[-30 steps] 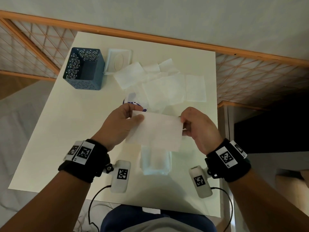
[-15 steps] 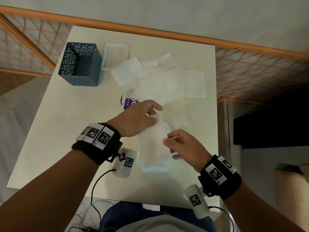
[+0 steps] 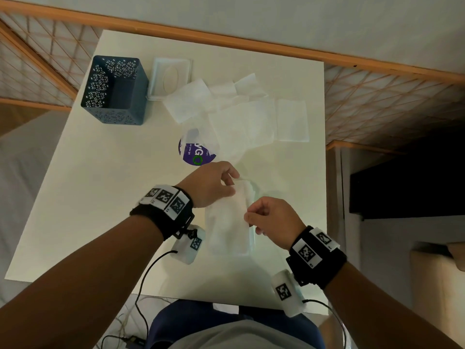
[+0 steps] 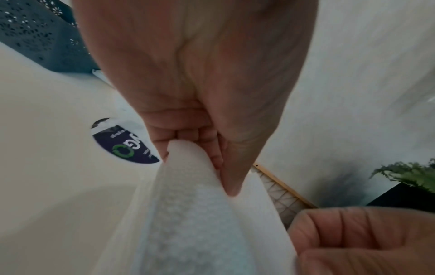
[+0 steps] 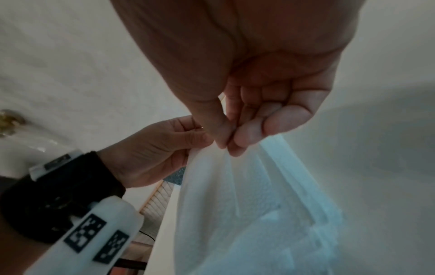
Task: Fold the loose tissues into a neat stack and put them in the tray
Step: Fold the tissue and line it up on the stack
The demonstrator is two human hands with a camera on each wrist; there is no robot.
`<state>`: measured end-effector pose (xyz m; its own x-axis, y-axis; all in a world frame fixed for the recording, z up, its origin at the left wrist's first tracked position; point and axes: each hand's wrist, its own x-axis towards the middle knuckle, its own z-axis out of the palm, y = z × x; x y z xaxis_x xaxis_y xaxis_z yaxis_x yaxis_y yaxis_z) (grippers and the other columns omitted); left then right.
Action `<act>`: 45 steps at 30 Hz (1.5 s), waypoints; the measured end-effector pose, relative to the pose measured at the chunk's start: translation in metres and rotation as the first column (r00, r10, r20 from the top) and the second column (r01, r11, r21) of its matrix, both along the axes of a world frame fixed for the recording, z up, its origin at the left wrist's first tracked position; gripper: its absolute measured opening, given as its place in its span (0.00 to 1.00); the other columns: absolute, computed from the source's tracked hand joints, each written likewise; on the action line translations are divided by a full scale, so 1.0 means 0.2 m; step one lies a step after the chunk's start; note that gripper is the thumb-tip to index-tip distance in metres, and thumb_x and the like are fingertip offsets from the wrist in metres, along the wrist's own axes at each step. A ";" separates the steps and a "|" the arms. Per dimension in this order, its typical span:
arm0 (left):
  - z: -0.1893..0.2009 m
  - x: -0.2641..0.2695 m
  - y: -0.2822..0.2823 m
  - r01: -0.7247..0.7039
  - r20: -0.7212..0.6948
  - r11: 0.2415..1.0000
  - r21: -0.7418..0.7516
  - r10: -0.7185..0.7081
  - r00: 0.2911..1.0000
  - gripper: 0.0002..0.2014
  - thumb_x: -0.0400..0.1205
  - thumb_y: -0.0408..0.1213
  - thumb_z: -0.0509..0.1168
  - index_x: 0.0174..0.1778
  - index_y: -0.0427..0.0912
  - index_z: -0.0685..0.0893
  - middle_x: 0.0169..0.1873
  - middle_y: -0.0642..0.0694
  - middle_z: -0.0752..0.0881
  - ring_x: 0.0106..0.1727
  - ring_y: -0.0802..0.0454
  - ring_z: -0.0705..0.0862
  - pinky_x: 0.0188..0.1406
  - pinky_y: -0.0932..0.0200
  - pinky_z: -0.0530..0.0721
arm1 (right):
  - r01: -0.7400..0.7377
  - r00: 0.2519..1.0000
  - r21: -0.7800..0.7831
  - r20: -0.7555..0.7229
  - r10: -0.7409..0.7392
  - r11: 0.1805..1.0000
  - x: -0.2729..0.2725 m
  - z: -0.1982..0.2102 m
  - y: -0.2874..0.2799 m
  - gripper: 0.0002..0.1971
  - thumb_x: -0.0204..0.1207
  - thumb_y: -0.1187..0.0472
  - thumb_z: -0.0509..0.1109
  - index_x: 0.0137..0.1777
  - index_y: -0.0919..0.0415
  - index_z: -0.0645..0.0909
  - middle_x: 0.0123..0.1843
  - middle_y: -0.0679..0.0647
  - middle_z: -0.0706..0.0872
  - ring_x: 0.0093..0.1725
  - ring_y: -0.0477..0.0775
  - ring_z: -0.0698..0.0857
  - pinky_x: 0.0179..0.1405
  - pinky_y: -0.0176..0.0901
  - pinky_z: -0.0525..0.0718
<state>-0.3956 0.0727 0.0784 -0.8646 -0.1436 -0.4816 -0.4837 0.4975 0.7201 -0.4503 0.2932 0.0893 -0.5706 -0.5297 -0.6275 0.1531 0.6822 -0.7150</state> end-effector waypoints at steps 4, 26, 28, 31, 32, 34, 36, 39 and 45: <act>-0.08 0.02 0.01 -0.079 -0.010 0.996 -0.045 0.079 0.997 0.12 0.82 0.41 0.76 0.60 0.55 0.85 0.47 0.60 0.89 0.44 0.64 0.85 0.46 0.61 0.82 | -0.020 0.996 0.084 -0.084 0.027 0.996 0.00 -0.09 -0.03 0.05 0.77 0.58 0.78 0.42 0.54 0.85 0.37 0.50 0.93 0.30 0.47 0.85 0.44 0.50 0.89; -0.01 0.07 -0.10 -0.421 -0.174 0.905 0.061 0.425 0.888 0.02 0.86 0.45 0.71 0.50 0.57 0.89 0.46 0.63 0.90 0.47 0.61 0.88 0.47 0.68 0.79 | -0.200 0.694 0.549 -0.506 0.513 0.812 -0.84 -0.28 -0.66 0.27 0.85 0.46 0.69 0.77 0.62 0.72 0.74 0.60 0.74 0.71 0.63 0.78 0.59 0.54 0.81; -0.02 0.04 -0.11 -0.422 -0.169 0.904 0.063 0.426 0.889 0.02 0.86 0.45 0.71 0.49 0.57 0.88 0.46 0.65 0.90 0.46 0.61 0.88 0.48 0.66 0.80 | -0.122 0.710 0.563 -0.526 0.468 0.817 -0.86 -0.32 -0.71 0.30 0.85 0.45 0.68 0.78 0.64 0.70 0.75 0.61 0.73 0.72 0.63 0.77 0.56 0.54 0.81; -0.04 0.01 -0.14 -0.431 -0.153 0.900 0.065 0.436 0.887 0.02 0.86 0.46 0.71 0.50 0.57 0.89 0.45 0.65 0.90 0.45 0.62 0.88 0.47 0.66 0.80 | 0.030 0.783 0.553 -0.531 0.324 0.833 -0.89 -0.37 -0.75 0.34 0.85 0.45 0.68 0.80 0.69 0.65 0.75 0.64 0.73 0.71 0.65 0.78 0.51 0.53 0.79; -0.04 0.00 -0.15 -0.431 -0.147 0.900 0.067 0.437 0.888 0.02 0.86 0.46 0.71 0.50 0.56 0.89 0.45 0.64 0.91 0.45 0.62 0.88 0.47 0.66 0.80 | 0.072 0.802 0.554 -0.527 0.281 0.830 -0.91 -0.39 -0.76 0.35 0.85 0.44 0.69 0.80 0.69 0.64 0.75 0.64 0.72 0.70 0.65 0.79 0.49 0.53 0.77; -0.05 -0.01 -0.16 -0.427 -0.138 0.901 0.071 0.433 0.891 0.02 0.86 0.46 0.71 0.51 0.56 0.89 0.45 0.63 0.91 0.45 0.63 0.89 0.47 0.67 0.80 | 0.118 0.828 0.552 -0.514 0.225 0.826 -0.95 -0.40 -0.77 0.37 0.83 0.44 0.72 0.79 0.69 0.64 0.73 0.64 0.72 0.69 0.65 0.79 0.48 0.53 0.76; -0.06 -0.02 -0.17 -0.416 -0.132 0.906 0.073 0.423 0.897 0.02 0.86 0.45 0.71 0.51 0.55 0.89 0.46 0.62 0.91 0.46 0.63 0.89 0.48 0.67 0.79 | 0.147 0.867 0.526 -0.476 0.146 0.838 -0.99 -0.40 -0.78 0.38 0.80 0.45 0.76 0.79 0.67 0.65 0.73 0.64 0.72 0.71 0.67 0.79 0.54 0.57 0.80; -0.06 -0.04 -0.19 -0.408 -0.132 0.911 0.061 0.412 0.902 0.02 0.86 0.44 0.71 0.51 0.54 0.89 0.45 0.60 0.91 0.47 0.64 0.88 0.49 0.67 0.79 | 0.166 0.925 0.465 -0.379 0.026 0.870 -1.02 -0.38 -0.79 0.38 0.80 0.49 0.78 0.80 0.66 0.62 0.77 0.64 0.76 0.76 0.69 0.79 0.70 0.60 0.80; -0.06 -0.04 -0.19 -0.421 -0.139 0.905 0.061 0.425 0.894 0.01 0.86 0.43 0.72 0.50 0.53 0.89 0.43 0.60 0.91 0.44 0.66 0.87 0.44 0.75 0.76 | 0.143 0.932 0.350 -0.361 -0.007 0.926 -1.01 -0.35 -0.76 0.22 0.82 0.57 0.73 0.71 0.64 0.72 0.61 0.60 0.82 0.53 0.63 0.80 0.49 0.50 0.77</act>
<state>-0.4035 0.0339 0.0672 -0.7858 -0.4993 -0.3649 -0.5328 0.2470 0.8094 -0.6532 0.1408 0.0186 -0.8159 -0.2490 -0.5218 0.0028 0.9008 -0.4343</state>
